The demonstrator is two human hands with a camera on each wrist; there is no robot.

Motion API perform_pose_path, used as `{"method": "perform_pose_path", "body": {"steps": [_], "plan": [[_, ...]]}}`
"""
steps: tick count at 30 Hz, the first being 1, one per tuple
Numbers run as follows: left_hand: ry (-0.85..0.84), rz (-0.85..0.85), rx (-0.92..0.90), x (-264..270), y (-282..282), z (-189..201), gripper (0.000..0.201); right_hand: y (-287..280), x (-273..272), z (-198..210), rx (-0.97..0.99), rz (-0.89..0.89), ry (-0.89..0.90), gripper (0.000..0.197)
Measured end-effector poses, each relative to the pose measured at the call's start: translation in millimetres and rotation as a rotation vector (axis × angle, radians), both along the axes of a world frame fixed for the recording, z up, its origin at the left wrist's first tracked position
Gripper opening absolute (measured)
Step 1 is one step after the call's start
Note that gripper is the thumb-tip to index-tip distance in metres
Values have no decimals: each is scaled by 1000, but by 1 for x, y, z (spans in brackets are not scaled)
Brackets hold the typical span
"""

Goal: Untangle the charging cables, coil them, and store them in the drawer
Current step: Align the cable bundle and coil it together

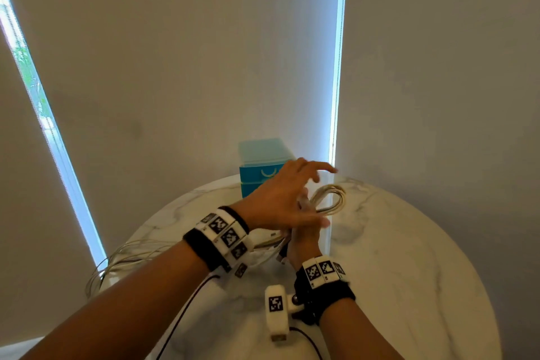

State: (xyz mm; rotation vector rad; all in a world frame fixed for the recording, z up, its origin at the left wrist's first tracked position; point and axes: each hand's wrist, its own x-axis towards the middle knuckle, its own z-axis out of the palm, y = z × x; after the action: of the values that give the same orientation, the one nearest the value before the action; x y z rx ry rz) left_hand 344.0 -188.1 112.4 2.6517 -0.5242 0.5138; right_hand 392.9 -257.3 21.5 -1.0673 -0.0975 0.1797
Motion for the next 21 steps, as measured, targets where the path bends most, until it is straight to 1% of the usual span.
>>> {"method": "perform_pose_path", "body": {"steps": [1,2,3,4,5,6,8,9,10,12,14,15,16,18,19,21], "plan": [[187,65,-45,-2,13,-9,103,-1,2,2,26,-8,68,42],[374,138,-8,-4,27,-20,121,-2,4,3,52,-23,117,52],[536,203,76,-7,39,-30,133,-3,4,5,90,-14,153,59],[650,240,158,-9,49,-41,138,-3,5,3,149,-1,167,63],[697,237,201,-11,55,-49,136,-3,3,4,193,10,178,64],[681,207,185,-12,58,-53,130,-2,3,5,220,25,189,62],[583,132,90,-12,57,-57,107,1,4,6,232,37,199,60],[562,111,77,-10,55,-57,94,1,6,6,246,49,204,60],[570,100,78,-8,53,-55,81,1,8,5,275,58,206,60],[642,117,62,-1,51,-52,51,0,10,3,311,103,201,61],[660,187,70,8,52,-50,27,-1,9,3,299,135,195,62],[652,231,72,12,52,-49,20,-1,8,4,286,136,189,62],[657,258,34,15,50,-49,21,-1,7,4,276,125,179,61],[721,247,-95,19,46,-49,41,-1,5,5,279,110,163,59],[758,216,-126,20,45,-48,44,-2,3,8,291,116,170,57],[796,148,-140,21,47,-46,29,-3,-2,13,341,145,190,52]]}}
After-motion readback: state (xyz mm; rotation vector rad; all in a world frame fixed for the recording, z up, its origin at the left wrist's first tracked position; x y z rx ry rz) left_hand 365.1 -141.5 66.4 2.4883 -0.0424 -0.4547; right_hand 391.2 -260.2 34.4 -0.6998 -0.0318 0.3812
